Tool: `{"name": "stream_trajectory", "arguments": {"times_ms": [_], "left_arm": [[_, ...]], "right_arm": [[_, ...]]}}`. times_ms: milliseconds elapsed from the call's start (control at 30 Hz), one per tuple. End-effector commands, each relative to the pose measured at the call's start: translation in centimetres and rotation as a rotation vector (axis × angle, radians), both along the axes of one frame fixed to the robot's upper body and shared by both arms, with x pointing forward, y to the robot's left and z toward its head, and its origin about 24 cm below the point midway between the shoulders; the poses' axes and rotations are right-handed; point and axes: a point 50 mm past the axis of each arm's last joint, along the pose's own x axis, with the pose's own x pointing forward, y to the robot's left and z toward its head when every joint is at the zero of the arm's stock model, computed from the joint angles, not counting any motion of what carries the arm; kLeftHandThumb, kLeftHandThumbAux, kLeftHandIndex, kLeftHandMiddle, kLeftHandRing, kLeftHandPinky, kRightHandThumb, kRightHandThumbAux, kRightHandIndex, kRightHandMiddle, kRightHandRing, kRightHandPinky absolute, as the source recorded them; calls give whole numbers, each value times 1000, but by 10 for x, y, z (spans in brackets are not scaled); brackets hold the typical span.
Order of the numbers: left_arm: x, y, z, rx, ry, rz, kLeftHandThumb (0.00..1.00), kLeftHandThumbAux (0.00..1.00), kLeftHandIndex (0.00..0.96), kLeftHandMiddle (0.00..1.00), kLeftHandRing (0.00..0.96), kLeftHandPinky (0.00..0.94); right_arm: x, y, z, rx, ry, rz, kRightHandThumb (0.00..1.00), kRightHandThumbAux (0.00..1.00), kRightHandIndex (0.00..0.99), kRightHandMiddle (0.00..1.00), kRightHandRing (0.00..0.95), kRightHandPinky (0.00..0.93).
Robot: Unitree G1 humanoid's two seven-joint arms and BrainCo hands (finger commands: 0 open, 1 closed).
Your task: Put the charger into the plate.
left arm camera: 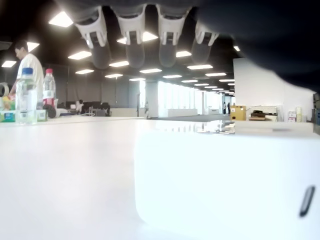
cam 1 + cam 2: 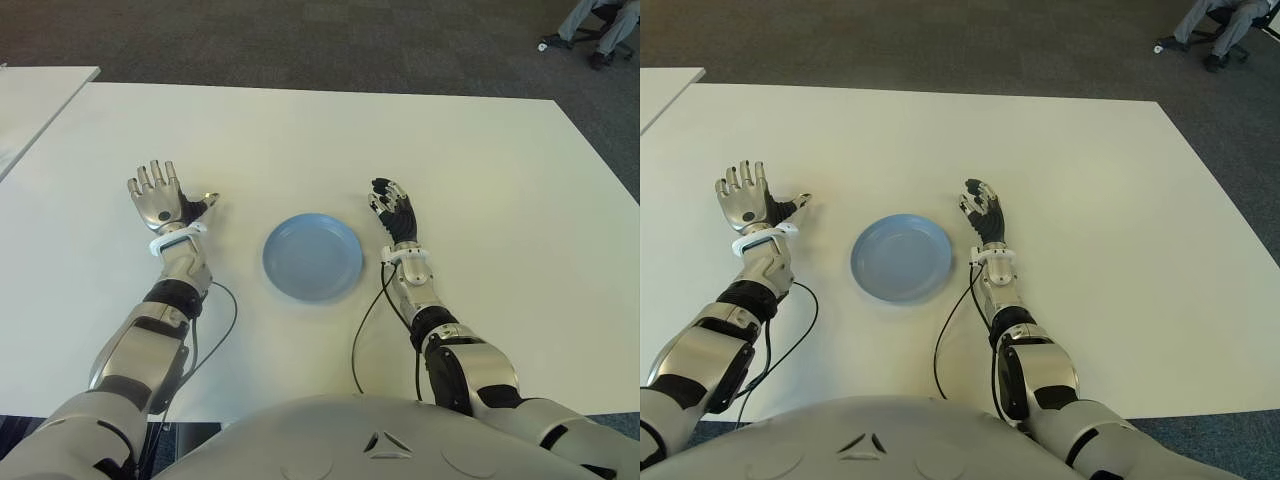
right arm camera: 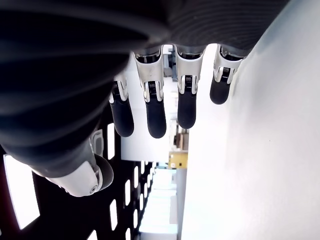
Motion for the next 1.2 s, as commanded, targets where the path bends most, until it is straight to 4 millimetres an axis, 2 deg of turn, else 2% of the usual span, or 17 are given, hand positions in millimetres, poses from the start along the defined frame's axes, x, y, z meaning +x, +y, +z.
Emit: {"name": "stream_trajectory", "arguments": {"times_ms": [33, 600, 767, 967, 1200], "left_arm": [[-8, -5, -7, -83, 51, 52, 229, 284, 0, 0, 0, 0], [-26, -13, -3, -254, 119, 139, 205, 251, 0, 0, 0, 0], [-48, -30, 15, -287, 91, 132, 192, 250, 0, 0, 0, 2], [-57, -42, 28, -333, 75, 98, 183, 261, 0, 0, 0, 13], [-60, -44, 34, -372, 72, 75, 181, 273, 0, 0, 0, 18]], "right_arm": [[-19, -3, -26, 1, 135, -11, 0, 654, 238, 248, 183, 107], [-20, -2, -27, 7, 141, 1, 0, 642, 223, 239, 174, 109], [-19, -1, -26, 6, 133, -2, 0, 652, 233, 254, 190, 122], [-19, 1, -25, -8, 119, -7, 0, 654, 249, 268, 199, 110], [-19, 2, -25, -35, 114, -11, 0, 651, 266, 281, 202, 100]]}}
